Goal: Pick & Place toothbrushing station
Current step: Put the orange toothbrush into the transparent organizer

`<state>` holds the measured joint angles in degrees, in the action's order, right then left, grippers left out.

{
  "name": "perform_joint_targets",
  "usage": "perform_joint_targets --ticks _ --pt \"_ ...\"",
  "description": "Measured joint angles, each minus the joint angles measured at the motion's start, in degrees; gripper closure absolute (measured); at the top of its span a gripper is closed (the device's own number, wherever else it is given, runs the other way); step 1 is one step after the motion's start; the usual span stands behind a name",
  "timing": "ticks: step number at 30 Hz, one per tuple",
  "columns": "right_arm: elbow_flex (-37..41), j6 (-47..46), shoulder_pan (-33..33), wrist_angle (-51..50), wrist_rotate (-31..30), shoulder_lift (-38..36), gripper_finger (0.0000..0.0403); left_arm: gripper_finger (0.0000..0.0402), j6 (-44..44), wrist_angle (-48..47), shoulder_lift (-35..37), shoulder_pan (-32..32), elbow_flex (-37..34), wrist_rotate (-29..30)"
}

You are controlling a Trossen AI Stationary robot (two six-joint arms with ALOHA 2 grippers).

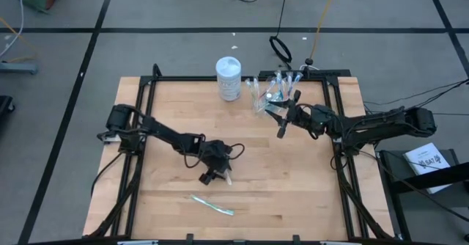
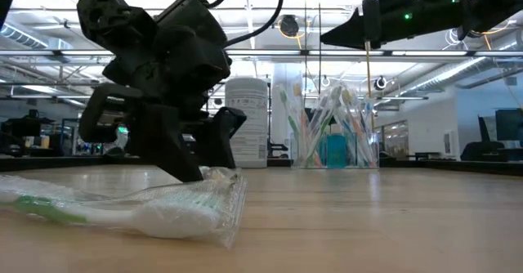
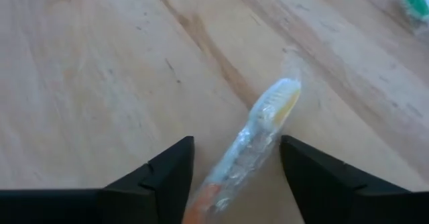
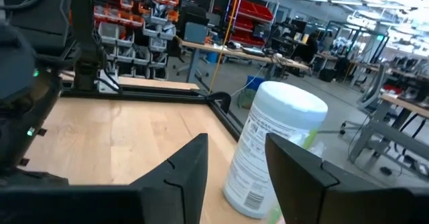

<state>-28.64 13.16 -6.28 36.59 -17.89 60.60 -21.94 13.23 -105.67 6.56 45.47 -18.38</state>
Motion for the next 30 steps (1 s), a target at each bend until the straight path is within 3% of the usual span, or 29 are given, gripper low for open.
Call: perform_joint_targets --ticks 7,15,20,23,27,30 --pt "0.00 1.49 0.00 -0.01 0.02 0.00 0.0263 0.0280 -12.04 0.63 -0.11 -2.01 -0.06 -3.29" --pt "0.00 1.65 0.00 -0.01 0.02 0.00 0.0263 0.0386 -13.98 7.12 -0.13 -4.31 -0.11 -3.08" --pt "0.00 3.02 0.00 -0.01 0.00 0.00 0.0264 0.0387 -11.91 17.04 -0.13 -5.21 -0.11 -0.42" --pt "0.00 4.59 0.00 -0.06 -0.69 -0.09 0.0264 0.0382 -10.65 21.86 -0.13 -5.37 -0.11 5.11" --pt "0.02 6.76 0.02 -2.50 -10.34 -2.55 0.0264 0.0394 -10.02 30.37 -0.13 -5.63 -0.11 8.50" --pt "0.02 8.26 0.00 -12.18 -16.19 -7.17 0.0264 0.0397 -10.61 40.47 -0.13 -6.32 -0.11 8.83"
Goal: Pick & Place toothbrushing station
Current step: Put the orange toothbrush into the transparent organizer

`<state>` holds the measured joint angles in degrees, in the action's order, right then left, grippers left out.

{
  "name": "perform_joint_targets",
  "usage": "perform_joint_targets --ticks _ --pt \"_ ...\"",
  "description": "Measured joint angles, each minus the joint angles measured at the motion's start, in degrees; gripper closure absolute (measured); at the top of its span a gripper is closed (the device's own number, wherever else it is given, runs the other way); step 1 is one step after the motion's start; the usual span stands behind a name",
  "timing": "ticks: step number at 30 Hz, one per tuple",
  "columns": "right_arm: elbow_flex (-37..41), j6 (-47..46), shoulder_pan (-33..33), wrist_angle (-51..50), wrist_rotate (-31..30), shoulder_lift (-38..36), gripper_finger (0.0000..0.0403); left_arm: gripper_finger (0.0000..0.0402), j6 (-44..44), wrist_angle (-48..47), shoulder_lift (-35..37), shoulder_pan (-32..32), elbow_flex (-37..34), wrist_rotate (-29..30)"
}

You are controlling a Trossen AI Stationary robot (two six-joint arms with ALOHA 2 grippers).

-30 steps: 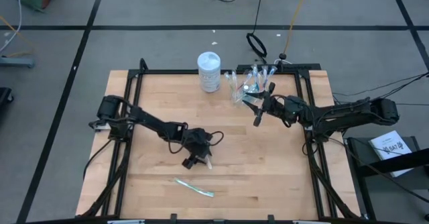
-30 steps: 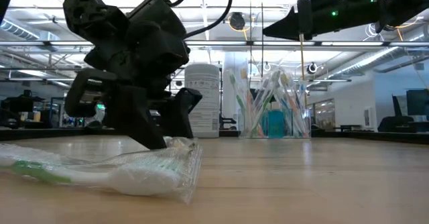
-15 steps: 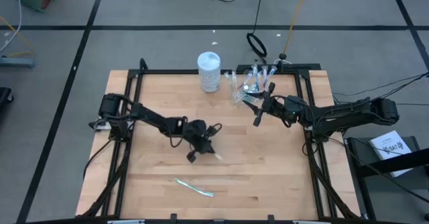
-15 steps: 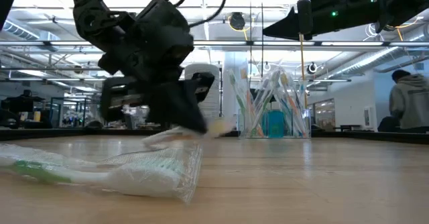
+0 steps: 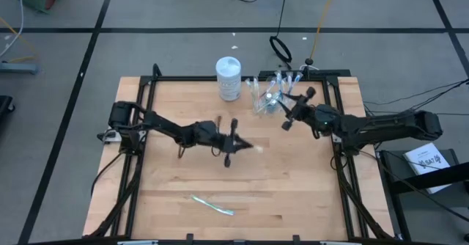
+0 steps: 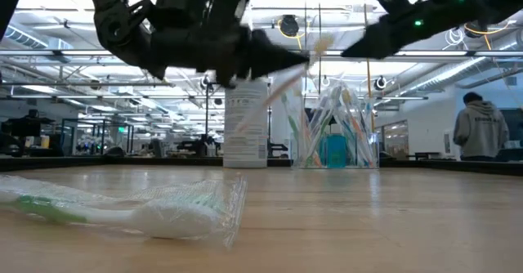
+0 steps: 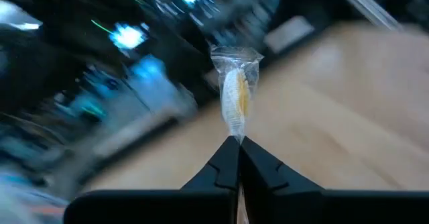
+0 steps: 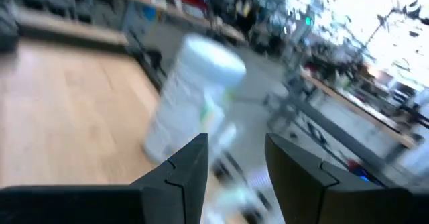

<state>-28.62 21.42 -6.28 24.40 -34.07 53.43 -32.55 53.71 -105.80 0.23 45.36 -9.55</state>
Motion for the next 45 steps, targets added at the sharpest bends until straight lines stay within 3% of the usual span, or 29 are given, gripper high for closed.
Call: perform_joint_targets --ticks 4,7,11,17,24,33,40,45 --pt "0.00 -7.42 0.00 -13.80 -0.13 -7.75 0.0264 0.0387 6.30 14.38 0.00 -1.95 0.01 6.58" --pt "0.02 -11.56 0.02 -19.49 1.16 -12.69 0.0264 0.0387 13.11 19.40 0.04 -4.18 1.70 6.41" --pt "0.02 -14.49 0.01 -20.01 1.12 -16.36 0.0264 0.0398 17.20 16.78 0.04 -6.43 6.97 1.71" --pt "0.02 -15.97 0.02 -20.03 1.13 -17.03 0.0264 0.0398 13.46 14.80 0.02 -8.39 13.40 5.43" --pt "0.02 -15.83 0.02 -19.95 1.15 -16.63 0.0264 0.0398 13.01 13.11 -0.29 -11.57 14.46 8.15" --pt "0.02 -15.83 0.02 -19.28 1.14 -16.59 0.0264 0.0397 11.19 23.89 -13.78 -14.33 22.54 6.60" --pt "0.02 -14.63 0.02 -19.28 1.15 -16.59 0.0264 0.0397 13.37 24.01 -23.43 -16.10 31.55 6.66" --pt "0.02 -14.63 0.02 -19.28 1.15 -16.60 0.0264 0.0399 11.92 23.97 -27.17 -16.84 32.87 10.01"
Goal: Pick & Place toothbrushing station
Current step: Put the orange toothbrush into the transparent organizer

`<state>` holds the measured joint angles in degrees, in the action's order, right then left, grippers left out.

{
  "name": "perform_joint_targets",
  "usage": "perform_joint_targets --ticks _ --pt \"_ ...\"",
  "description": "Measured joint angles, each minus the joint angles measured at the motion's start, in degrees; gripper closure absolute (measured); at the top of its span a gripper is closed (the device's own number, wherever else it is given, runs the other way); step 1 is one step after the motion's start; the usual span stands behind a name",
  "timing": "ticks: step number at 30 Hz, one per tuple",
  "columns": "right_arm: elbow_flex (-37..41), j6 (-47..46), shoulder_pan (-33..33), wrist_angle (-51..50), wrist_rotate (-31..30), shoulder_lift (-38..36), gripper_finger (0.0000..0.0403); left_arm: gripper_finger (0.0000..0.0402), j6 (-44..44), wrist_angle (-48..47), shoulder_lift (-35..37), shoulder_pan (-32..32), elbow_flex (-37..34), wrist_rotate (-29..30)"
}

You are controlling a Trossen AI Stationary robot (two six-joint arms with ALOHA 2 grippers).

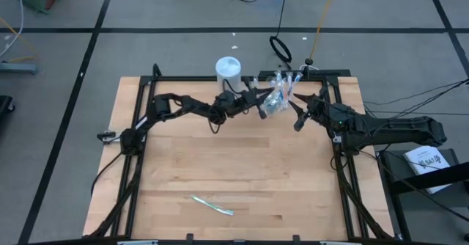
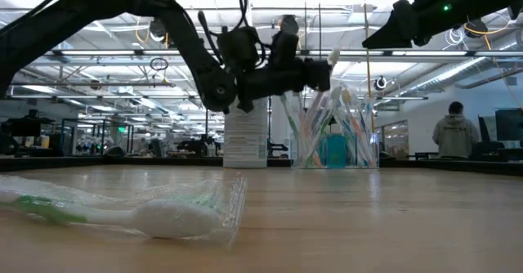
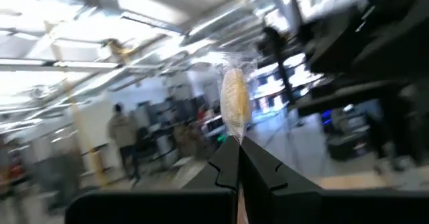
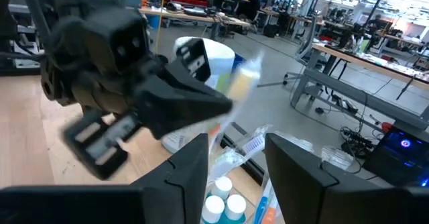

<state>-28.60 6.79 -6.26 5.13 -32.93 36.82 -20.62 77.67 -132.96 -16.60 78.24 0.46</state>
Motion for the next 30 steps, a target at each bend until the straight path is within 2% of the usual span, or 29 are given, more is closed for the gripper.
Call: perform_joint_targets --ticks 6,11,14,20,26,30 --pt "0.00 0.09 0.00 0.15 0.00 0.02 0.0264 0.0395 2.56 -0.35 -0.59 -0.50 -1.42 6.68" --pt "0.00 0.11 0.00 0.20 0.00 0.02 0.0264 0.0393 -1.51 -1.15 -0.60 0.49 -2.54 8.34" --pt "0.00 0.13 0.00 0.20 0.00 0.02 0.0264 0.0386 -3.20 -1.21 -0.59 1.53 -2.62 11.30" --pt "0.00 0.13 0.00 0.20 0.00 0.02 0.0264 0.0383 -9.58 -1.29 -0.55 4.48 -2.63 24.08" --pt "0.00 1.43 0.00 0.20 0.00 0.02 0.0264 0.0383 -23.02 -3.37 0.06 8.97 -2.67 37.48" --pt "0.00 1.44 0.00 0.21 -0.01 0.02 0.0264 0.0383 -24.56 -9.45 0.04 10.96 -2.64 41.20"
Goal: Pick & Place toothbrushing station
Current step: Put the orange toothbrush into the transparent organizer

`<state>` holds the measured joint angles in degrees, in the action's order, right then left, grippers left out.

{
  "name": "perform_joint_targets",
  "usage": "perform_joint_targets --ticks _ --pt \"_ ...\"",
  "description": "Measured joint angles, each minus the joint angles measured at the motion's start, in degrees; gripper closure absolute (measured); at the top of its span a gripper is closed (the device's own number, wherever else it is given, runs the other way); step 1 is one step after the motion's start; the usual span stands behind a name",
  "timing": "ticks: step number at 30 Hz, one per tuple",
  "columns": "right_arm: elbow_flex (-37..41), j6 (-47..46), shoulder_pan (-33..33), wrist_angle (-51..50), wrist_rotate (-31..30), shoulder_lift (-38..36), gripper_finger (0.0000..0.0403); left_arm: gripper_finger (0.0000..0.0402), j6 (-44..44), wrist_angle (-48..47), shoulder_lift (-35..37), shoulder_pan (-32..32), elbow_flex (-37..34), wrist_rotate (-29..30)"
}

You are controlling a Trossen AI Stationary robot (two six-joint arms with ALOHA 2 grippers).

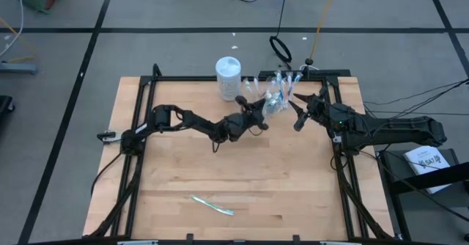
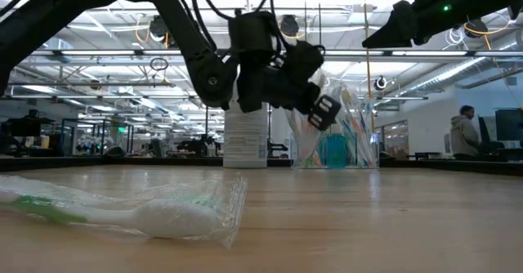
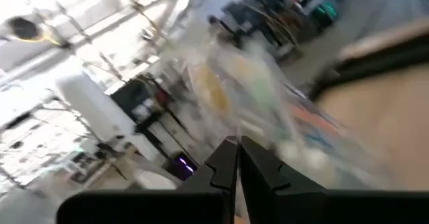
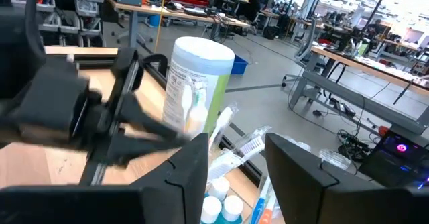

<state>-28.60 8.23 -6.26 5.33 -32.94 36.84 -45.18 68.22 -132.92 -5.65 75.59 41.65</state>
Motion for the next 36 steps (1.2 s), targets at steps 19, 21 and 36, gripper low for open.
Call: perform_joint_targets --ticks 19,21,36 --pt "0.00 0.31 0.00 0.06 -0.01 -0.02 0.0264 0.0382 -3.78 -7.73 0.16 -0.66 0.00 11.07" --pt "0.00 0.35 0.00 0.17 -0.01 0.00 0.0264 0.0382 -5.01 -7.92 0.81 -0.12 0.01 13.66" --pt "0.00 -0.02 -0.04 0.41 -0.01 -0.02 0.0264 0.0375 13.70 -33.42 12.20 -0.32 0.07 8.51"
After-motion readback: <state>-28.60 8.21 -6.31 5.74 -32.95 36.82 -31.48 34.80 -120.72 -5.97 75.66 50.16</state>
